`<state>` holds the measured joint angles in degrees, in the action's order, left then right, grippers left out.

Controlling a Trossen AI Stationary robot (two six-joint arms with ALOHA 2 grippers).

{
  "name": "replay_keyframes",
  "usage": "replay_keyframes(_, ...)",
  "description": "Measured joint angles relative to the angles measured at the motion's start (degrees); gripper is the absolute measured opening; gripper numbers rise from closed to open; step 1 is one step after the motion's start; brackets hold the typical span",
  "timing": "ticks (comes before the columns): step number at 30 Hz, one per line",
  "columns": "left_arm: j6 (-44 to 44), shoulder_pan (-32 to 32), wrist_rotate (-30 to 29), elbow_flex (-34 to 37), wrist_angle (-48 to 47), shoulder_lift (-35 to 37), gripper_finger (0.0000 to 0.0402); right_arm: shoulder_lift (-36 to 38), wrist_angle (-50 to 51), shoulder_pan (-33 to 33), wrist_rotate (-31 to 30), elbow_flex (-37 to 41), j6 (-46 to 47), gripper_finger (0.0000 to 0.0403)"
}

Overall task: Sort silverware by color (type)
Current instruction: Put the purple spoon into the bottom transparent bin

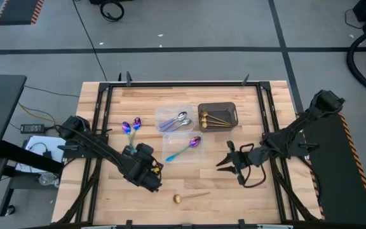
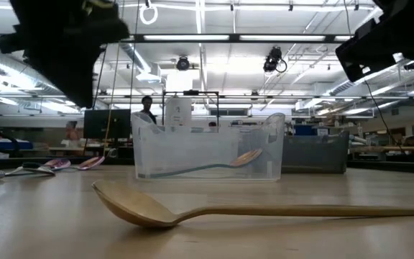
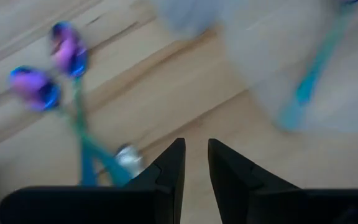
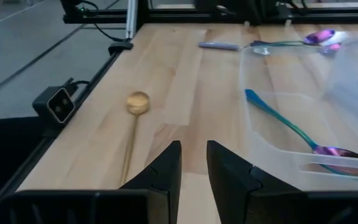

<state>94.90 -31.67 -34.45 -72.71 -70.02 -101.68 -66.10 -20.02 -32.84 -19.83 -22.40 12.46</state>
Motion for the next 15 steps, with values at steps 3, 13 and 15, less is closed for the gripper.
replay_keyframes(3,4.2,0.7,3.3,0.0,-5.0,-1.0,0.0077,-2.4,-2.2,-0.9,-0.2,0.0,-0.6,0.0086)
replay_keyframes(13,6.2,1.1,4.3,1.1,-8.4,-1.0,0.0021,-6.9,-4.4,-0.3,-0.2,0.0,-1.1,0.0086)
replay_keyframes(15,6.5,1.1,4.2,3.6,-7.1,-1.0,0.0012,-7.0,-4.4,-0.3,-0.2,0.0,-1.0,0.0086)
